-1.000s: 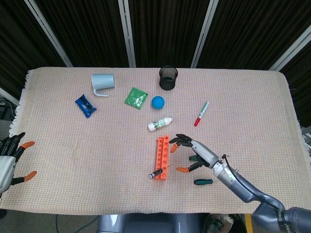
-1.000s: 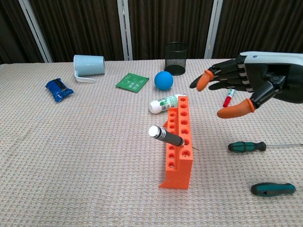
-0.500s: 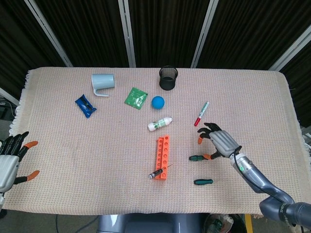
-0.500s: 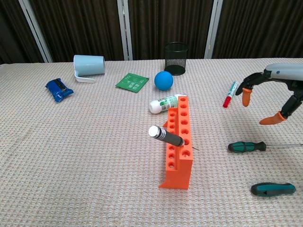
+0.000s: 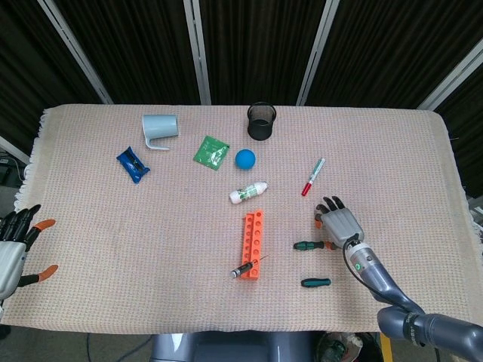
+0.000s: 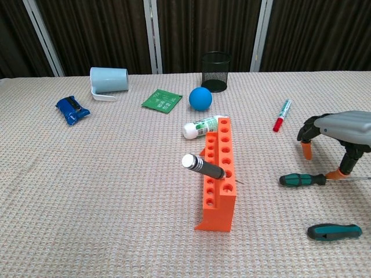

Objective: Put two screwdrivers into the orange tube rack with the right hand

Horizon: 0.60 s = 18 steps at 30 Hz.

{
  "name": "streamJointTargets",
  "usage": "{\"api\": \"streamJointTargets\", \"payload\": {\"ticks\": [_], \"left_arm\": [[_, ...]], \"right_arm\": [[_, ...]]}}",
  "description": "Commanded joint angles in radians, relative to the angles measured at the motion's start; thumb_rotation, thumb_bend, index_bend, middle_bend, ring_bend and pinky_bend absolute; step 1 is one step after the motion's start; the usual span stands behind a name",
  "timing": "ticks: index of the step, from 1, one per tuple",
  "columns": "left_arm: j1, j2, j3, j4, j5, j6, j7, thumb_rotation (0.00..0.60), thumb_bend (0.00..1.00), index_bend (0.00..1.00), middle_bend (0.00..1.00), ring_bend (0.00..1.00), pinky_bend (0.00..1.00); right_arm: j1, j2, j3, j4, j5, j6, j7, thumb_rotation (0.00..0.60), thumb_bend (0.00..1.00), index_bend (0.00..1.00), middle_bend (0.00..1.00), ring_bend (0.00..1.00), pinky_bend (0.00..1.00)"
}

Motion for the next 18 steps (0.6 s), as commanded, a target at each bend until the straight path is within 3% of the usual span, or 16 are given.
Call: {"api": "streamJointTargets", "payload": {"ticks": [1, 18], "left_arm": [[-0.004, -0.003, -0.002, 0.002, -0.002, -0.005, -0.002, 0.600, 0.11, 0.22, 0.00, 0.00, 0.00], [-0.015, -0.014, -0.003, 0.003, -0.004, -0.020, 0.002, 0.600, 0.11, 0.22, 0.00, 0.00, 0.00]], "right_arm": [[-0.003, 0.009, -0.008, -0.047, 0.021, 0.011, -0.041, 0.600, 0.15, 0.46, 0.16, 0.00, 0.00], [-0.023, 0.091, -0.020, -0.234, 0.049, 0.077, -0.134, 0.600, 0.15, 0.46, 0.16, 0.00, 0.00]]}}
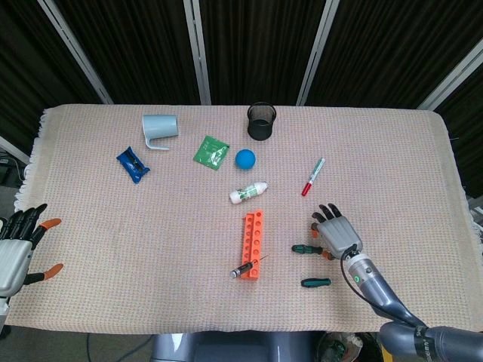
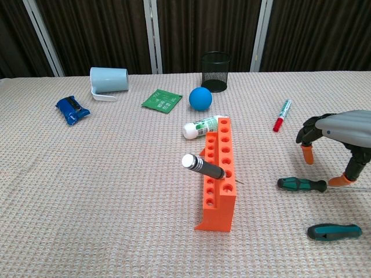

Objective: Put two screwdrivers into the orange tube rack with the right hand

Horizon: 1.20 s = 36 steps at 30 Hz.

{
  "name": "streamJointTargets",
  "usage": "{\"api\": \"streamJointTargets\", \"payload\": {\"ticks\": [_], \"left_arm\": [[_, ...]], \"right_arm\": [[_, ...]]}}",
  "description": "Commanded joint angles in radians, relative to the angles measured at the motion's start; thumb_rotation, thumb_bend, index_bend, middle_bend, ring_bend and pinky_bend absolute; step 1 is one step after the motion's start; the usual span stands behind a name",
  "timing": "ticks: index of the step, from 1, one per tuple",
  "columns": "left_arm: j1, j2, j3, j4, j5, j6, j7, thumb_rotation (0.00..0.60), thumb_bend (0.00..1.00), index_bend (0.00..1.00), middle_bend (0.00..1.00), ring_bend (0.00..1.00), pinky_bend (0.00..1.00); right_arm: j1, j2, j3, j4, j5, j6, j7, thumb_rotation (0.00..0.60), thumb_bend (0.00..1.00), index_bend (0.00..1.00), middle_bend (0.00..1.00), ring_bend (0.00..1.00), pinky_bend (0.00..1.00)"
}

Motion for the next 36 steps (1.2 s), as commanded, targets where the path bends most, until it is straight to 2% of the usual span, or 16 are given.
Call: {"api": "streamJointTargets", "payload": {"ticks": [1, 14, 26, 36], "left_arm": [[-0.002, 0.000, 0.000, 0.000, -0.001, -0.002, 0.001, 0.600, 0.11, 0.22, 0.00, 0.00, 0.00], [0.001, 0.001, 0.001, 0.003, -0.007, 0.000, -0.004, 0.600, 0.11, 0.22, 0.00, 0.00, 0.00], [-0.005, -0.007, 0.000, 0.009, -0.010, -0.010, -0.006, 0.600, 0.11, 0.22, 0.00, 0.00, 0.00], [-0.006, -0.009, 0.001, 0.017, -0.020, -0.018, -0.010, 0.600, 0.11, 0.22, 0.00, 0.00, 0.00]], "right_arm": [[-0.004, 0.003, -0.007, -0.013, 0.010, 0.002, -0.008, 0.600, 0.15, 0.46, 0.16, 0.00, 0.00], [0.012, -0.073, -0.002, 0.053, 0.072, -0.032, -0.013, 0.600, 0.15, 0.47, 0.16, 0.00, 0.00], [0.053, -0.126, 0.038, 0.100, 0.116, -0.039, -0.029, 0.600, 0.15, 0.48, 0.16, 0.00, 0.00], [0.063, -0.132, 0.020, 0.091, 0.153, -0.033, -0.078, 0.600, 0.15, 0.49, 0.17, 0.00, 0.00]]}}
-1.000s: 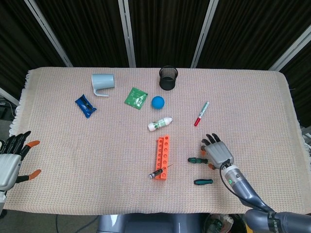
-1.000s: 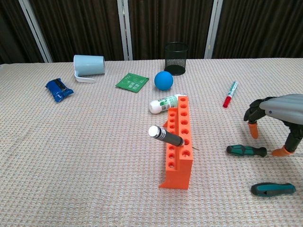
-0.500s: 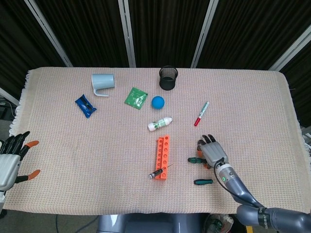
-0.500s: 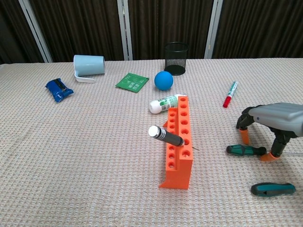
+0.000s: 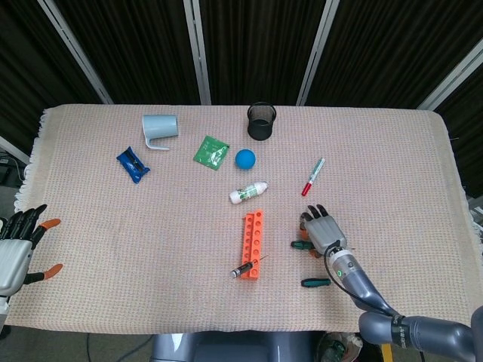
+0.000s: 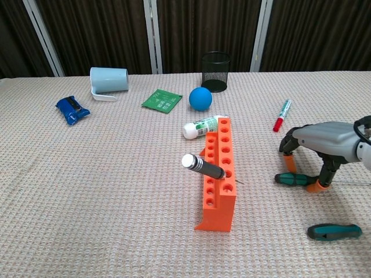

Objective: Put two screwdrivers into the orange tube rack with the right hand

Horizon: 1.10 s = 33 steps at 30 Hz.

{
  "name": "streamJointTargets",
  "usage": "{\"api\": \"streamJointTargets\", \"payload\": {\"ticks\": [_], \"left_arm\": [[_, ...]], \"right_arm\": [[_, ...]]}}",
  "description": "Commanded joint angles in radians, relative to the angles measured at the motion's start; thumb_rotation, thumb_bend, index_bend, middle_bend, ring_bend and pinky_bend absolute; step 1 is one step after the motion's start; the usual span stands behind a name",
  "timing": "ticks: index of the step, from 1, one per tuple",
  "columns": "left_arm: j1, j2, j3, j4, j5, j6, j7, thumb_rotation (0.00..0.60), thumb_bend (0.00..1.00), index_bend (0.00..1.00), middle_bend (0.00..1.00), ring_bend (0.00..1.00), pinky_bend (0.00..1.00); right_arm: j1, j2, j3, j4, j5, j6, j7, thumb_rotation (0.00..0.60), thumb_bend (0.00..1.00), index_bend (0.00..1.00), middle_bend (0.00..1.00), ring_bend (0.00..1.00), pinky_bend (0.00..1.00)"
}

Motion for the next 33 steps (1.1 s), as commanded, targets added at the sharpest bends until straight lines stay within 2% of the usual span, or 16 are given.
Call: {"api": "streamJointTargets", "payload": {"ticks": [1, 6, 13, 23, 33], "left_arm": [[-0.002, -0.002, 0.000, 0.003, 0.000, -0.003, -0.001, 0.600, 0.11, 0.22, 0.00, 0.00, 0.00], [-0.005, -0.005, -0.001, 0.007, 0.001, -0.005, -0.005, 0.600, 0.11, 0.22, 0.00, 0.00, 0.00], [-0.007, -0.009, 0.001, 0.011, -0.001, -0.011, -0.007, 0.600, 0.11, 0.22, 0.00, 0.00, 0.00], [-0.003, -0.006, 0.003, 0.013, -0.003, -0.006, -0.010, 0.600, 0.11, 0.22, 0.00, 0.00, 0.00], [-0.008, -0.010, 0.004, 0.018, -0.001, -0.015, -0.015, 0.600, 0.11, 0.22, 0.00, 0.00, 0.00]], "right_arm": [[-0.001, -0.003, -0.004, 0.003, 0.012, 0.004, -0.004, 0.600, 0.15, 0.50, 0.17, 0.00, 0.00], [-0.004, -0.003, -0.010, 0.004, 0.025, 0.009, -0.005, 0.600, 0.15, 0.50, 0.17, 0.00, 0.00], [-0.005, 0.026, -0.035, -0.069, 0.033, 0.013, -0.028, 0.600, 0.15, 0.51, 0.17, 0.00, 0.00], [0.004, 0.022, -0.044, -0.090, 0.037, 0.031, -0.053, 0.600, 0.16, 0.51, 0.18, 0.00, 0.00], [0.011, 0.002, -0.058, -0.102, 0.032, 0.090, -0.135, 0.600, 0.19, 0.52, 0.18, 0.00, 0.00]]}}
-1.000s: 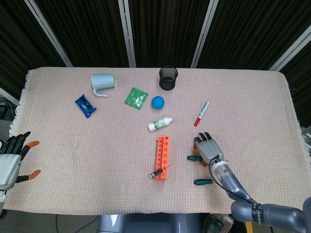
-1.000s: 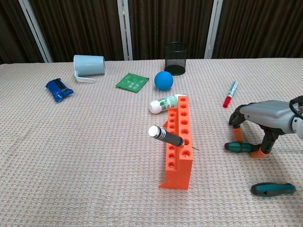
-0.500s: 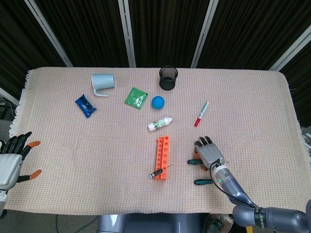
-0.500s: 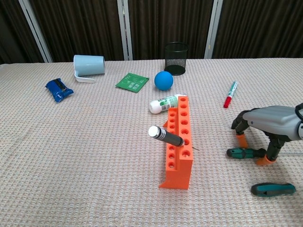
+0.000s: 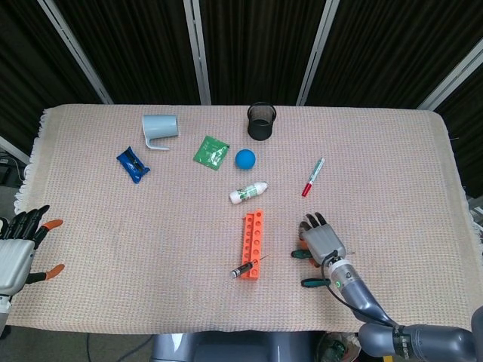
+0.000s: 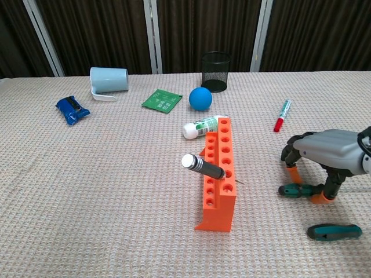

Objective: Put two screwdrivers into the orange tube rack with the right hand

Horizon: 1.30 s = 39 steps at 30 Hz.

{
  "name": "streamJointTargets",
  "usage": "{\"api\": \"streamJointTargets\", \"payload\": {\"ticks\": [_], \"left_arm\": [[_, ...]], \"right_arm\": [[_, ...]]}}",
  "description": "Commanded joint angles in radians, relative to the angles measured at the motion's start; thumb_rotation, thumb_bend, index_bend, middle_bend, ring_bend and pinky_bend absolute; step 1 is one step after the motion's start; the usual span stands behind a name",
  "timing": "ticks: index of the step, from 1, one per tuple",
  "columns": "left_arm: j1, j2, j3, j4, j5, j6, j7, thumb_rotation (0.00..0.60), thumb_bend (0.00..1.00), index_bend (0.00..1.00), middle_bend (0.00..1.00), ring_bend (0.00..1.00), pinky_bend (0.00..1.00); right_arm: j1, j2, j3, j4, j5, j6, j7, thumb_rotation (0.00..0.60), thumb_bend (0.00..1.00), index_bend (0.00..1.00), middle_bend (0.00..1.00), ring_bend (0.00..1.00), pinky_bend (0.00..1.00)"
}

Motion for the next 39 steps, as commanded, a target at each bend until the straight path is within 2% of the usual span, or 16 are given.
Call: {"api": "streamJointTargets", "payload": {"ticks": [1, 8, 13, 19, 23, 28, 35, 39], "left_arm": [[0.000, 0.000, 0.000, 0.002, -0.001, 0.000, -0.001, 0.600, 0.11, 0.22, 0.00, 0.00, 0.00], [0.003, -0.001, 0.002, 0.007, -0.007, -0.003, -0.007, 0.600, 0.11, 0.22, 0.00, 0.00, 0.00], [0.006, -0.001, 0.003, 0.013, -0.007, 0.002, -0.014, 0.600, 0.11, 0.22, 0.00, 0.00, 0.00], [0.008, -0.001, 0.002, 0.016, -0.004, 0.008, -0.021, 0.600, 0.11, 0.22, 0.00, 0.00, 0.00], [0.010, 0.001, 0.001, 0.015, -0.002, 0.014, -0.023, 0.600, 0.11, 0.22, 0.00, 0.00, 0.00], [0.012, 0.008, 0.001, 0.005, 0.006, 0.023, -0.021, 0.600, 0.11, 0.22, 0.00, 0.00, 0.00], [0.015, 0.019, 0.003, -0.017, 0.018, 0.034, -0.009, 0.600, 0.11, 0.22, 0.00, 0.00, 0.00], [0.016, 0.024, 0.006, -0.030, 0.025, 0.036, 0.002, 0.600, 0.11, 0.22, 0.00, 0.00, 0.00]], "right_arm": [[0.006, -0.009, 0.000, 0.002, 0.007, 0.011, -0.021, 0.600, 0.19, 0.52, 0.18, 0.00, 0.00], [0.019, -0.023, -0.002, 0.013, 0.040, 0.012, -0.063, 0.600, 0.23, 0.53, 0.19, 0.00, 0.00], [0.023, -0.033, -0.001, 0.022, 0.046, 0.024, -0.079, 0.600, 0.37, 0.59, 0.22, 0.00, 0.00], [0.013, 0.001, 0.028, -0.021, 0.005, 0.053, -0.026, 0.600, 0.41, 0.63, 0.25, 0.00, 0.00], [-0.010, 0.074, 0.092, -0.104, -0.014, 0.036, 0.140, 0.600, 0.41, 0.64, 0.25, 0.00, 0.00], [-0.050, 0.212, 0.204, -0.212, -0.021, -0.080, 0.475, 0.600, 0.42, 0.64, 0.25, 0.00, 0.00], [-0.113, 0.355, 0.338, -0.265, -0.100, -0.255, 0.927, 0.600, 0.41, 0.64, 0.25, 0.00, 0.00], [-0.143, 0.404, 0.411, -0.289, -0.153, -0.339, 1.151, 0.600, 0.41, 0.64, 0.25, 0.00, 0.00]]}}
